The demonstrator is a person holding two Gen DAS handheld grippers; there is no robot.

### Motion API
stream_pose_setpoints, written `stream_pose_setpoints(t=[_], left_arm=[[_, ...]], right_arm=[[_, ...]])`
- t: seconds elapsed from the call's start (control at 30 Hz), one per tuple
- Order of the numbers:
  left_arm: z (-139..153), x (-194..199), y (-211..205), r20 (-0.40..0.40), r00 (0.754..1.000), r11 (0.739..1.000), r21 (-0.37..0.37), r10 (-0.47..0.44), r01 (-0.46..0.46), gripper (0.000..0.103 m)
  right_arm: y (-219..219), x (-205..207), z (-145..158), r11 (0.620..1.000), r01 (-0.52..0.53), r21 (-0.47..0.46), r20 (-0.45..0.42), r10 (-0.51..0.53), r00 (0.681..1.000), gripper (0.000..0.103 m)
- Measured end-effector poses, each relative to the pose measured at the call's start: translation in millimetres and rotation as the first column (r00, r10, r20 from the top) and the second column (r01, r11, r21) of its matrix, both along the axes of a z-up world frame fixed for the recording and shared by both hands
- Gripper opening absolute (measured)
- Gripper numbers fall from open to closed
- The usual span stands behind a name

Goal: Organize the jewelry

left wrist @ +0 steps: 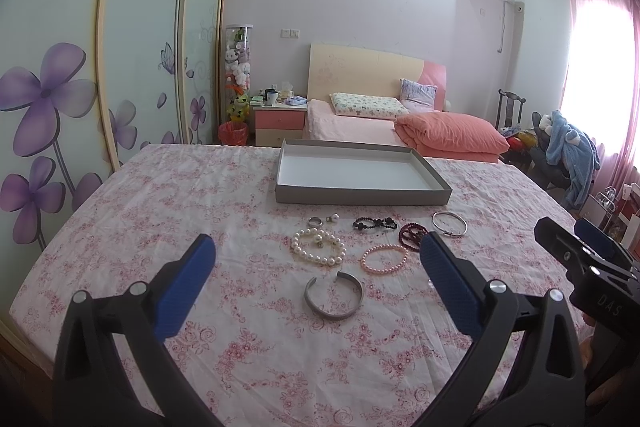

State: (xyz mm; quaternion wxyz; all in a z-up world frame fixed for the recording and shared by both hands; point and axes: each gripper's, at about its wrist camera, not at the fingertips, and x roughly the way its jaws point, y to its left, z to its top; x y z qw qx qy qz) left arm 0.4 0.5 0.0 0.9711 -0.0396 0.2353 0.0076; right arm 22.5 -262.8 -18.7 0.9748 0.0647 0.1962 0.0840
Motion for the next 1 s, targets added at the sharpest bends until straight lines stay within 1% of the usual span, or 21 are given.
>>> stream_pose_setpoints(t=[0.97, 1.0], left_arm=[[-0.5, 0.2, 0.3, -0.010, 1.000, 1.000, -0.005, -0.002, 0.002, 0.099], [-1.0, 0.3, 0.5, -0.015, 1.000, 1.000, -0.011, -0.008, 0.008, 0.099]], right_arm=[[0.2, 3.4, 1.0, 1.000, -0.001, 0.001, -0.006, 0.001, 1.000, 0.101], [0.7, 3.4, -5.2, 1.000, -0.002, 0.001, -0.008, 0.002, 1.000, 0.101]])
